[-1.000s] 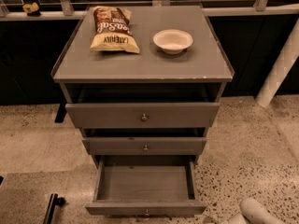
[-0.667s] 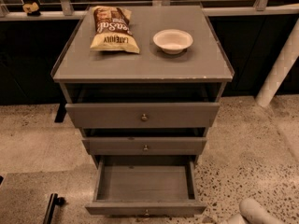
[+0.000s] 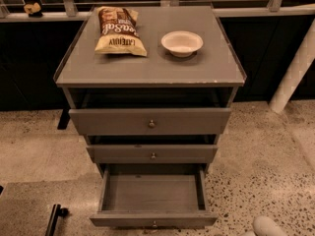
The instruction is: Close bottom drawer
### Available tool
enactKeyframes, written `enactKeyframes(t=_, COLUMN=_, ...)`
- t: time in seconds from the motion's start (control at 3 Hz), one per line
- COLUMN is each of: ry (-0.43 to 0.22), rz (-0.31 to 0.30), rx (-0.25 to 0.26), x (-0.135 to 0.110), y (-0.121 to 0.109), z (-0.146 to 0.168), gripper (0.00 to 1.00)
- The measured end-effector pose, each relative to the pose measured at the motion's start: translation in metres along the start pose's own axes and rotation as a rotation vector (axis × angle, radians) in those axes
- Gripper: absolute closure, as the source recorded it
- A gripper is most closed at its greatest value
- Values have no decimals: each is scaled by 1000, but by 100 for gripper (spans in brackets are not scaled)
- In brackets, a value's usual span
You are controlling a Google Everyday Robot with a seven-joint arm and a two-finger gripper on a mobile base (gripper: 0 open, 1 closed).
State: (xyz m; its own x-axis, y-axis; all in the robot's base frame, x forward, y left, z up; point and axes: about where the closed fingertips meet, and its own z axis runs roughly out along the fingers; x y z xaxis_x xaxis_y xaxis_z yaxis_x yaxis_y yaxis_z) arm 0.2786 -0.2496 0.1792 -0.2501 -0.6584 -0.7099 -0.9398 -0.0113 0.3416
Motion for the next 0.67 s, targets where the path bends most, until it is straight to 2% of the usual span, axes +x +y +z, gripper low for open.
enactKeyframes(t=0.67, ry=-30, rz=-27, rx=135, x=-32, y=-7, z=10, gripper=0)
